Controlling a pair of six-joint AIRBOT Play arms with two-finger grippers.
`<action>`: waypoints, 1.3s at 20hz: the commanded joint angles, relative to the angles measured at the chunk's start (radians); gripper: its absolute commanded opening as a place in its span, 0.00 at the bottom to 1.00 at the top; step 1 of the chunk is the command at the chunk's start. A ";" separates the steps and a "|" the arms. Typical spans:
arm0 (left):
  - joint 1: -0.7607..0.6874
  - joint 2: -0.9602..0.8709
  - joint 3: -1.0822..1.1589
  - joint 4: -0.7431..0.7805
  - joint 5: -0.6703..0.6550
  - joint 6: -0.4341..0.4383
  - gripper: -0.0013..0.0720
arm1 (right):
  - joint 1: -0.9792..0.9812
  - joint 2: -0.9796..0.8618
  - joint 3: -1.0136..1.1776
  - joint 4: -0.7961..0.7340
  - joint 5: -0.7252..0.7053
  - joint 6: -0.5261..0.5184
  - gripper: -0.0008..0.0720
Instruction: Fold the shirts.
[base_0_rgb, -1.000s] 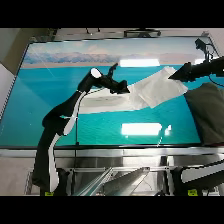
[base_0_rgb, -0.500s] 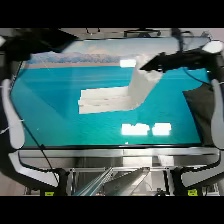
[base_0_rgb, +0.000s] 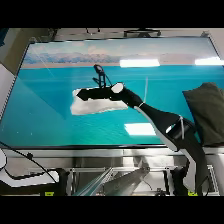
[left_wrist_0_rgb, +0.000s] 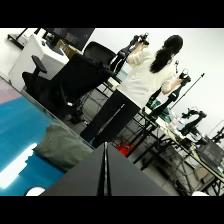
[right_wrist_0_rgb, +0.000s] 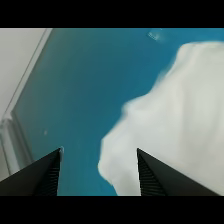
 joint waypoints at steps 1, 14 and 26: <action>-0.002 0.010 -0.006 -0.007 0.000 -0.006 0.05 | -0.008 -0.020 0.001 0.016 0.008 -0.016 0.70; -0.185 0.010 -0.006 0.003 -0.023 -0.006 0.05 | -0.563 0.092 -0.030 -0.537 0.655 0.373 0.97; -0.209 0.010 -0.006 0.004 -0.037 -0.006 0.05 | -0.424 -0.096 -0.030 -0.227 0.544 0.251 0.96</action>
